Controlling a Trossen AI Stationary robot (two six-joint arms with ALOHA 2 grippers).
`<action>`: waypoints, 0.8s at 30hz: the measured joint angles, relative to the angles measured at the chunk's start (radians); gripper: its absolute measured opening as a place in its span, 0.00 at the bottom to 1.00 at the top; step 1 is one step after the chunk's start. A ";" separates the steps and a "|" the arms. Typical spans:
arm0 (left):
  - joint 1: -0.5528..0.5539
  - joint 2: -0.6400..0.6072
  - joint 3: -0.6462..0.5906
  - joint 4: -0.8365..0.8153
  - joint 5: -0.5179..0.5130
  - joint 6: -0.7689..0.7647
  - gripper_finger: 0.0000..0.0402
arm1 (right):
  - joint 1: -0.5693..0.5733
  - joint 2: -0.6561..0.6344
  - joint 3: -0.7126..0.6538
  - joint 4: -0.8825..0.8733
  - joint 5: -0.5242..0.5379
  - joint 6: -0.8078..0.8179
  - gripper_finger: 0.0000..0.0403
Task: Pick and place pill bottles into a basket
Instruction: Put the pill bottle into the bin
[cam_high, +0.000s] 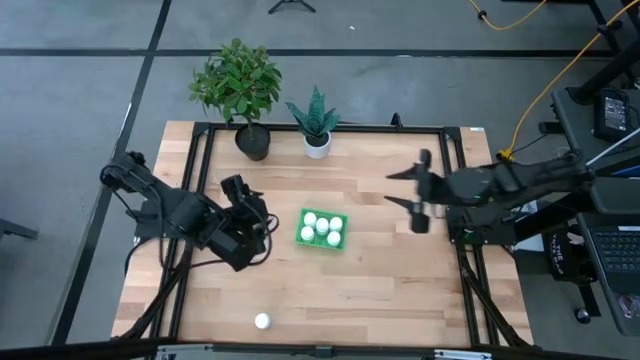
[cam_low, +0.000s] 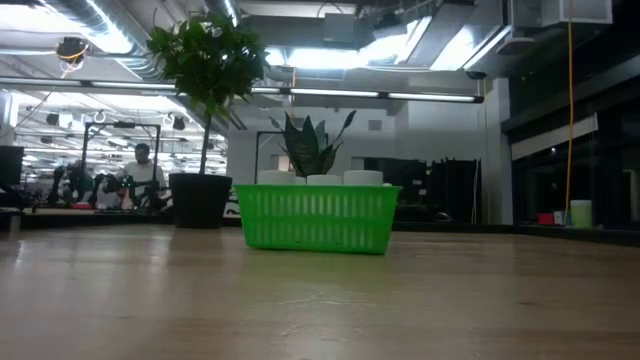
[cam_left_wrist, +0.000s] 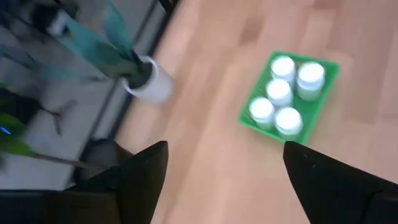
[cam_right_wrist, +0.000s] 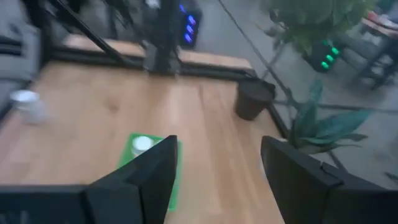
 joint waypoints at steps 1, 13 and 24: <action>0.005 0.001 -0.020 0.015 0.020 -0.020 0.79 | 0.017 -0.047 -0.036 0.017 -0.017 0.003 0.58; 0.002 0.041 -0.093 0.258 -0.056 -0.511 0.84 | 0.053 -0.539 -0.260 0.175 -0.448 -0.135 0.58; -0.031 0.097 -0.094 0.803 -0.238 -0.598 0.84 | 0.053 -0.527 -0.261 0.063 -0.527 -0.124 0.58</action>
